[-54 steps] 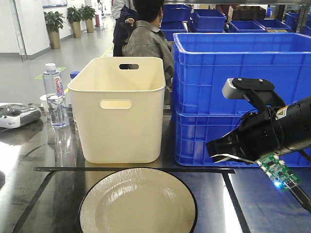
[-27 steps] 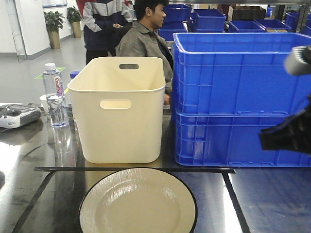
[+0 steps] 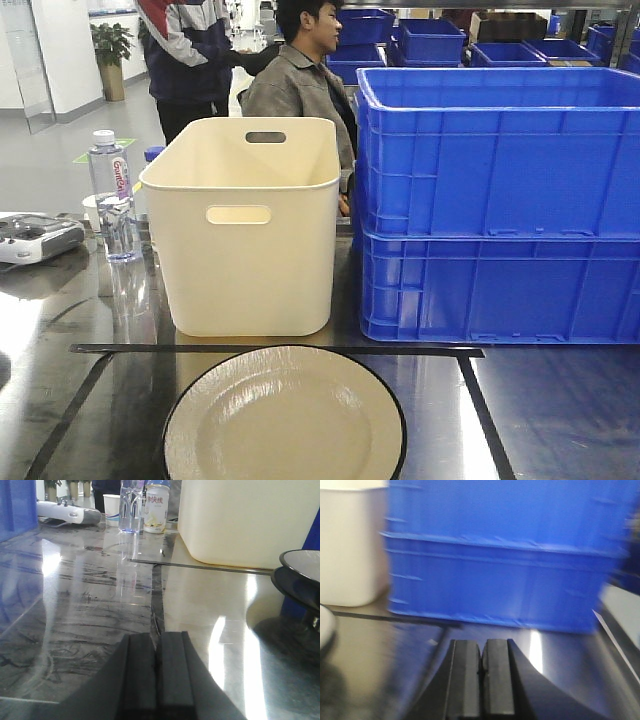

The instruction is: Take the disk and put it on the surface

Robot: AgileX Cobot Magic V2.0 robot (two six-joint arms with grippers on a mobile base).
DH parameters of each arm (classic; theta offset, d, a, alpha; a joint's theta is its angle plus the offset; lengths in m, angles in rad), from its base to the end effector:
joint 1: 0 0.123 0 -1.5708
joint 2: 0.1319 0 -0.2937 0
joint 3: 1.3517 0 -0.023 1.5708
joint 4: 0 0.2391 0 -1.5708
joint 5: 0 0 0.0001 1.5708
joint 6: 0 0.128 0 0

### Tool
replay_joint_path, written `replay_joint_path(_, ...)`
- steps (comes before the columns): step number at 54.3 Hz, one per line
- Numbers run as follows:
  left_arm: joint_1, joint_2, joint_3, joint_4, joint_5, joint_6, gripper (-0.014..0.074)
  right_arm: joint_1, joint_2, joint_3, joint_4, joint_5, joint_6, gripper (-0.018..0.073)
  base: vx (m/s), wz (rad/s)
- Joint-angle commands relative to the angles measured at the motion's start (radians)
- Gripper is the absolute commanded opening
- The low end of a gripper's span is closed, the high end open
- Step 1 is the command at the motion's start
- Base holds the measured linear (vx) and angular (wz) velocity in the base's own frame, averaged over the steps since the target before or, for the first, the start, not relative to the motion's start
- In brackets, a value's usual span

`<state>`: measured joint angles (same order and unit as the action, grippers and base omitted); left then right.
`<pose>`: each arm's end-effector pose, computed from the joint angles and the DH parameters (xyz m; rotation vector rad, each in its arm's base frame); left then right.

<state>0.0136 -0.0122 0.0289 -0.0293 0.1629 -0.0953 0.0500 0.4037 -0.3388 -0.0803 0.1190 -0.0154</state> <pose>0.0727 0.0004 0.1860 -0.1110 1.6602 -0.0878 0.1133 0.0044 0.2888 -0.1137 1.6634 -0.0421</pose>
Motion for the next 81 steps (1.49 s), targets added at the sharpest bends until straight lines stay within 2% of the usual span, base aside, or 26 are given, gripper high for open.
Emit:
replay_joint_path(1, -0.005, -0.014, -0.019, -0.002, -0.077, 0.001, -0.0007, -0.065, -0.139, 0.134, -0.017, -0.126, 0.0, -0.0008, 0.0, 0.0)
replay_joint_path(10, -0.005, -0.014, -0.019, -0.002, -0.077, 0.001, -0.0007, -0.071, -0.418, 0.384, -0.016, -0.131, 0.003, -0.0008, 0.0, 0.0)
replay_joint_path(13, -0.005, -0.012, -0.019, -0.002, -0.077, 0.001, -0.0008, -0.071, -0.426, 0.371, -0.024, -0.009, 0.003, -0.0008, 0.0, 0.0)
replay_joint_path(19, -0.005, -0.012, -0.019, -0.002, -0.076, 0.001, -0.0008, -0.072, -0.428, 0.378, -0.071, 0.025, -0.005, -0.0008, 0.0, 0.0)
replay_joint_path(32, -0.005, -0.013, -0.019, -0.002, -0.075, 0.001, -0.0008, -0.07, -0.425, 0.376, -0.07, -0.065, 0.025, -0.0008, 0.0, 0.0)
replay_joint_path(81, -0.005, -0.013, -0.019, -0.002, -0.075, 0.001, -0.0008, -0.072, -0.424, 0.376, -0.071, -0.065, 0.025, -0.0008, 0.0, 0.0)
